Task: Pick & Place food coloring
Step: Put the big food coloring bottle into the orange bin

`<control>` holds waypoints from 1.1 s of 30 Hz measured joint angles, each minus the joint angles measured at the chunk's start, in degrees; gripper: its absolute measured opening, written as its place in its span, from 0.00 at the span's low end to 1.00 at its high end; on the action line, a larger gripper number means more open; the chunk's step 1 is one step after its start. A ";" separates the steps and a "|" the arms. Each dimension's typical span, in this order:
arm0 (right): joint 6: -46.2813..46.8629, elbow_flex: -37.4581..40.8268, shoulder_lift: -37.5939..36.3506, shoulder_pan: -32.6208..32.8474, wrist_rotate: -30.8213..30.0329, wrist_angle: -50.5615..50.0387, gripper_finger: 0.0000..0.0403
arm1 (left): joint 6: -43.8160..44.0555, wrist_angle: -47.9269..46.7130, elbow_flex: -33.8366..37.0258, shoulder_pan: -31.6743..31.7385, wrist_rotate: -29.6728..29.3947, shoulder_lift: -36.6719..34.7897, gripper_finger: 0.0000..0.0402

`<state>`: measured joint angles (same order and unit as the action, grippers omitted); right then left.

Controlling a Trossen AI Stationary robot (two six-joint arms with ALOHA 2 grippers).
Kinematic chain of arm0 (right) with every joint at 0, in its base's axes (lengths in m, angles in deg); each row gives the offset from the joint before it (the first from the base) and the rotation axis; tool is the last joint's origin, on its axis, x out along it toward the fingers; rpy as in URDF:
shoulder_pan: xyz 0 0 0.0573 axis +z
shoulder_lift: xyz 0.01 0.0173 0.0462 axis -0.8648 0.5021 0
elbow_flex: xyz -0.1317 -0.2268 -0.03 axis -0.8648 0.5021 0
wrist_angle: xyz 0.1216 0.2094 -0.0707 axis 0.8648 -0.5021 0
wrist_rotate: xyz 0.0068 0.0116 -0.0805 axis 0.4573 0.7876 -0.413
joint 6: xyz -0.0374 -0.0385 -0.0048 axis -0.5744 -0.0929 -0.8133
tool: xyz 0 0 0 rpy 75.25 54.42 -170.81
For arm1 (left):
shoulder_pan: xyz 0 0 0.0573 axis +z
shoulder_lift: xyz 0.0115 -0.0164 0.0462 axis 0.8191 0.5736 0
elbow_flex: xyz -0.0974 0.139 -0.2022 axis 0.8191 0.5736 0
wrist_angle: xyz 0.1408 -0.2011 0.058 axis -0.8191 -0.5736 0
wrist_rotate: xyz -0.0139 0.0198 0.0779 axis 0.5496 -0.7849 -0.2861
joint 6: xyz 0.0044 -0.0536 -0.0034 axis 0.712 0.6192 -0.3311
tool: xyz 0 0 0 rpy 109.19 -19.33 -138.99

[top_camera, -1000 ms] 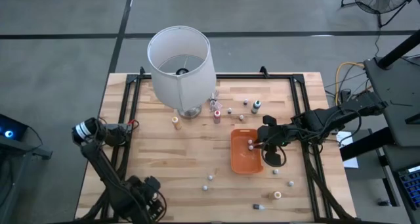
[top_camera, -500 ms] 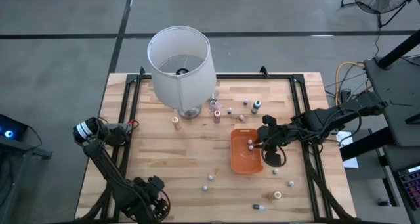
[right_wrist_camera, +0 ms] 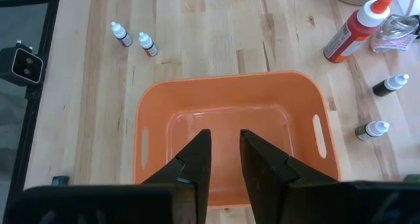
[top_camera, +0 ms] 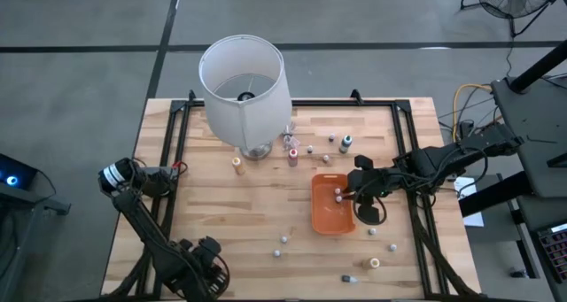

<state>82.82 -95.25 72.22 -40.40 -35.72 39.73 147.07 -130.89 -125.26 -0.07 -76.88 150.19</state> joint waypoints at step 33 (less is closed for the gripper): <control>0.06 0.00 -0.07 0.04 4.62 -0.15 0.25 | -33.96 -7.75 -19.74 19.24 0.37 0.07 0.30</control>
<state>82.88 -95.25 72.15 -40.35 -31.11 39.57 113.11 -138.65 -145.01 19.17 -76.50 150.26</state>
